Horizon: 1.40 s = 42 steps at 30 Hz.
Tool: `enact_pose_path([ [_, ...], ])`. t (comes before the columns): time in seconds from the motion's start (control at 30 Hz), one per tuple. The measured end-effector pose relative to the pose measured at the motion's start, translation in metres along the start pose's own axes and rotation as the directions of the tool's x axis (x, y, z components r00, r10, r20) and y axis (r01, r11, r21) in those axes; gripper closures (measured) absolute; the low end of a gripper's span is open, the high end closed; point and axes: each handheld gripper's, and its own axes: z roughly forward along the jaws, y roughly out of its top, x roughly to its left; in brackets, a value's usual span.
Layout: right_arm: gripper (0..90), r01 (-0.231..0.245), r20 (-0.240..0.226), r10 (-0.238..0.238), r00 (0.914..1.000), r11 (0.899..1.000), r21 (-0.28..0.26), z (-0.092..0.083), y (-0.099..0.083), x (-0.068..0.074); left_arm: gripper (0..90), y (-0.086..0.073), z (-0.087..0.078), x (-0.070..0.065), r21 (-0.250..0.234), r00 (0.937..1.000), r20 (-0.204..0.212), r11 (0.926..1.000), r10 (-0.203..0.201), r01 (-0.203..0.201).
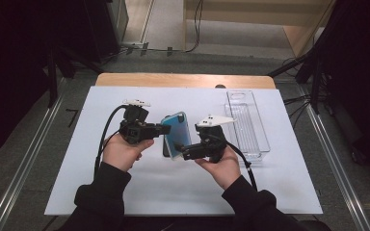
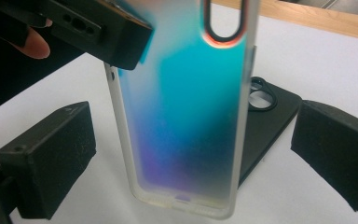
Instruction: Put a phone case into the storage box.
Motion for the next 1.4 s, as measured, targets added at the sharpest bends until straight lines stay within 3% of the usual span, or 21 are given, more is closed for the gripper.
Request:
enact_pose_path([
  [0.3, 0.0, -0.009, 0.040, 0.010, 0.9992, 1.000, -0.024, 0.005, -0.002, 0.004, 80.4, 0.000, 0.005, -0.007, -0.002, 0.9999, 0.009, 0.9999, -0.012, 0.012],
  [0.43, 0.0, -0.021, 0.049, 0.022, 0.9985, 1.000, -0.011, 0.009, -0.003, 0.003, 80.4, 0.000, 0.006, -0.012, -0.014, 1.0000, 0.007, 0.9999, -0.001, 0.001],
  [0.73, 0.0, -0.030, 0.065, 0.029, 0.9975, 1.000, 0.009, 0.017, -0.005, 0.002, 80.4, -0.002, 0.015, -0.022, 0.009, 0.9999, 0.009, 0.9999, 0.010, -0.010],
  [0.87, 14.9, -0.016, 0.060, 0.016, 0.9981, 1.000, -0.001, 0.016, -0.006, 0.003, 80.2, -0.002, 0.017, -0.023, 0.007, 0.9999, -0.001, 0.9999, 0.012, -0.012],
  [1.0, 16.3, 0.008, 0.062, -0.008, 0.9981, 1.000, -0.001, 0.015, -0.006, 0.004, 79.9, -0.002, 0.015, -0.022, 0.009, 0.9998, 0.015, 0.9999, 0.012, -0.012],
  [1.1, 16.6, 0.013, 0.059, -0.013, 0.9982, 1.000, -0.001, 0.015, -0.005, 0.004, 74.7, 0.000, 0.011, -0.021, -0.003, 0.9993, 0.038, 1.0000, 0.006, -0.006],
  [1.2, 16.6, 0.006, 0.054, -0.007, 0.9985, 1.000, 0.007, 0.014, -0.005, 0.002, 63.6, 0.002, 0.004, -0.023, -0.015, 0.9994, 0.034, 0.9998, 0.011, -0.011],
  [1.33, 16.6, -0.001, 0.064, 0.001, 0.9980, 1.000, 0.010, 0.015, -0.006, -0.004, 56.3, 0.006, -0.007, -0.024, -0.032, 0.9988, 0.047, 0.9994, 0.016, -0.014],
  [1.4, 16.6, -0.012, 0.068, 0.011, 0.9976, 1.000, 0.009, 0.014, -0.006, -0.009, 54.2, 0.007, -0.011, -0.024, -0.014, 0.9978, 0.065, 0.9999, 0.009, -0.008],
])
